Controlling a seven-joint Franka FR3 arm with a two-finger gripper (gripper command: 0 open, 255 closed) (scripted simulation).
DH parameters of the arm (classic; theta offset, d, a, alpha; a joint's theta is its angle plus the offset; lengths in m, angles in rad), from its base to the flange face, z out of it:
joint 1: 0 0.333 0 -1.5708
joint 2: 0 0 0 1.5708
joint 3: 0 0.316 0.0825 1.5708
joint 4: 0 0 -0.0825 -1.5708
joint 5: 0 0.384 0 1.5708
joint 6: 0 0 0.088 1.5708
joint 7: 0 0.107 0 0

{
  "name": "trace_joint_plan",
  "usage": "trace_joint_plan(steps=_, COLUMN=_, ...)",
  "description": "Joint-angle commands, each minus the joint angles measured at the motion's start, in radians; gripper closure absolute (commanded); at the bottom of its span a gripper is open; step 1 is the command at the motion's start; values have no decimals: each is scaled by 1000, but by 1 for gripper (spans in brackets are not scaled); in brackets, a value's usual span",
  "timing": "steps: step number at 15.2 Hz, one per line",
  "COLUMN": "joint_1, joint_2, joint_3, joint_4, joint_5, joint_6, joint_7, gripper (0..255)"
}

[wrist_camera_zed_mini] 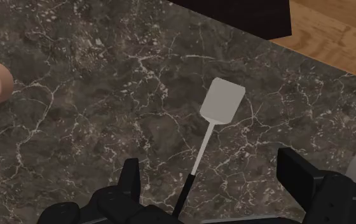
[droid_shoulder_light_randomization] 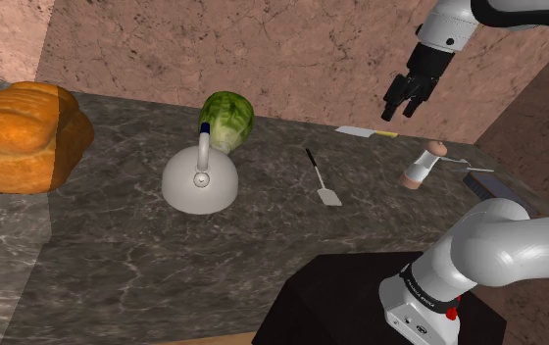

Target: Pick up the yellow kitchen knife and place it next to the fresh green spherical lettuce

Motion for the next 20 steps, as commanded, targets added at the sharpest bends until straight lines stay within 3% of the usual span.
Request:
trace_joint_plan(steps=1, joint_1=0, joint_2=0, joint_3=0, joint_4=0, joint_5=0, joint_6=0, joint_7=0, gripper=0)
trace_joint_plan(steps=10, joint_1=-3, joint_2=-14, joint_3=-237, joint_4=-117, joint_5=-175, joint_6=140, joint_7=-397, gripper=0)
trace_joint_plan(steps=20, joint_1=42, joint_2=173, joint_3=-534, joint_4=-76, joint_5=-303, joint_6=356, joint_7=-838, gripper=0)
